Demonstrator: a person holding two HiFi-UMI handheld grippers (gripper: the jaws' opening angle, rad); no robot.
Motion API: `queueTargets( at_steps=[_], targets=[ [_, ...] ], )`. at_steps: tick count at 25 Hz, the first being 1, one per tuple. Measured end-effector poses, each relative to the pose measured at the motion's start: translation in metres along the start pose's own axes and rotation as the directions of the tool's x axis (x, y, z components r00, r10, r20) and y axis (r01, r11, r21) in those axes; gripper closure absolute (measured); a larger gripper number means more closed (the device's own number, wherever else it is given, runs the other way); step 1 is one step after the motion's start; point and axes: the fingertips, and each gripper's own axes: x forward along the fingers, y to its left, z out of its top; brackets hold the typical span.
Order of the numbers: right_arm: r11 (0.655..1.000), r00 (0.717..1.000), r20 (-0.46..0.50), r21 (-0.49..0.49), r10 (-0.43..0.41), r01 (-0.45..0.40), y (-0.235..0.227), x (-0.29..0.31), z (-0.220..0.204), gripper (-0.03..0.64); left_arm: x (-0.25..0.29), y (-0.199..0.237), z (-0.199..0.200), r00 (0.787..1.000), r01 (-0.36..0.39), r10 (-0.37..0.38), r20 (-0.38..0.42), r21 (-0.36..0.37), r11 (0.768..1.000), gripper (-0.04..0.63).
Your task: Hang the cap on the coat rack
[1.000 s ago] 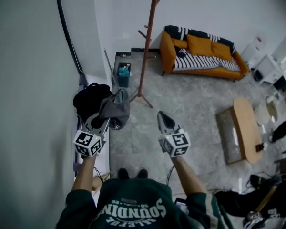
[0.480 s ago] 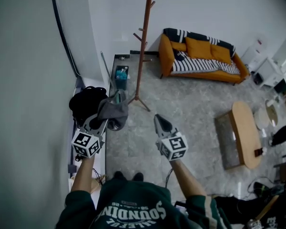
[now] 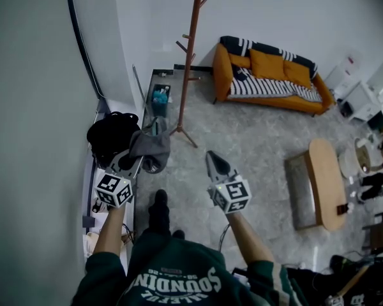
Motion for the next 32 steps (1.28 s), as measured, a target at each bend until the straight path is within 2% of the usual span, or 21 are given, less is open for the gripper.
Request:
queueTargets(
  at_steps=[6, 9, 14, 22, 32],
  targets=[
    [1.0, 1.0, 0.002, -0.002, -0.007, 0.007, -0.018, 0.023, -0.001, 0.618, 0.024, 0.016, 0.001, 1.0, 0.002, -0.002, 0.004, 0.004, 1.0, 0.558],
    [1.0, 1.0, -0.006, -0.001, -0.002, 0.002, -0.027, 0.043, -0.001, 0.618, 0.04, 0.033, 0.001, 1.0, -0.009, 0.009, -0.014, 0.01, 1.0, 0.558],
    [1.0, 1.0, 0.0, -0.011, 0.003, -0.003, -0.046, 0.088, 0.002, 0.618, 0.078, 0.065, 0.005, 1.0, -0.004, 0.004, 0.003, -0.01, 1.0, 0.558],
    [1.0, 1.0, -0.008, -0.021, -0.006, 0.006, -0.076, 0.197, 0.026, 0.618, 0.146, 0.143, 0.024, 1.0, 0.015, -0.015, -0.015, -0.019, 1.0, 0.558],
    [0.998, 0.998, 0.01, -0.014, -0.054, 0.054, -0.111, 0.321, 0.059, 0.618, 0.227, 0.243, 0.056, 0.998, 0.061, -0.061, -0.016, 0.021, 0.998, 0.558]
  ],
)
